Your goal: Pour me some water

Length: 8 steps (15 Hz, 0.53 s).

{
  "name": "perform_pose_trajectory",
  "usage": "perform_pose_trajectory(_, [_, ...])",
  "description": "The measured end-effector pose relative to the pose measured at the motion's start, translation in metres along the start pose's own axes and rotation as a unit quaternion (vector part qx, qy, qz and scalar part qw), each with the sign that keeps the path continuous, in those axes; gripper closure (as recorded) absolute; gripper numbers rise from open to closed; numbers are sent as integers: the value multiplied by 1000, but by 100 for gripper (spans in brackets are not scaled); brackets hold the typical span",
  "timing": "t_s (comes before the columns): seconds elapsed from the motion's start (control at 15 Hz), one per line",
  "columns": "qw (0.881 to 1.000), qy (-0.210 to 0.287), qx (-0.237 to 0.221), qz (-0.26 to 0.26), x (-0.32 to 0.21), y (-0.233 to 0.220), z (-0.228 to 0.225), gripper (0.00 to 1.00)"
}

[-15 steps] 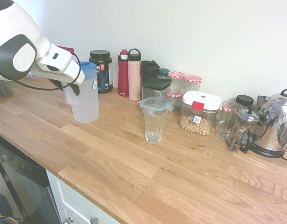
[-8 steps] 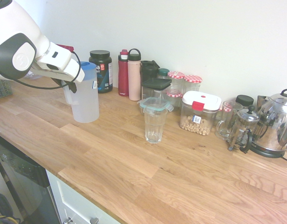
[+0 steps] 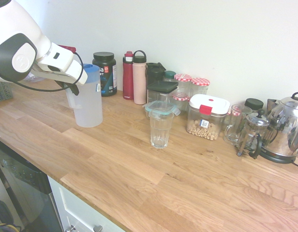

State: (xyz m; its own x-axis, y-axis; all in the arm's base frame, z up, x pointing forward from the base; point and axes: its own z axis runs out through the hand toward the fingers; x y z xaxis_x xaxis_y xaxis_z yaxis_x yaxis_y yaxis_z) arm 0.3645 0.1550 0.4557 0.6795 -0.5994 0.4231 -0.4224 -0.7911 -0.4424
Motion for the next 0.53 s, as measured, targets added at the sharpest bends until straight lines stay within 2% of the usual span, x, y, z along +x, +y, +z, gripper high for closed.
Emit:
perform_pose_trajectory(0.33, [1000,-28,9,12,25,17,-57,100])
perform_pose_trajectory(0.53, [997,-74,-11,-20,45,53,-88,100])
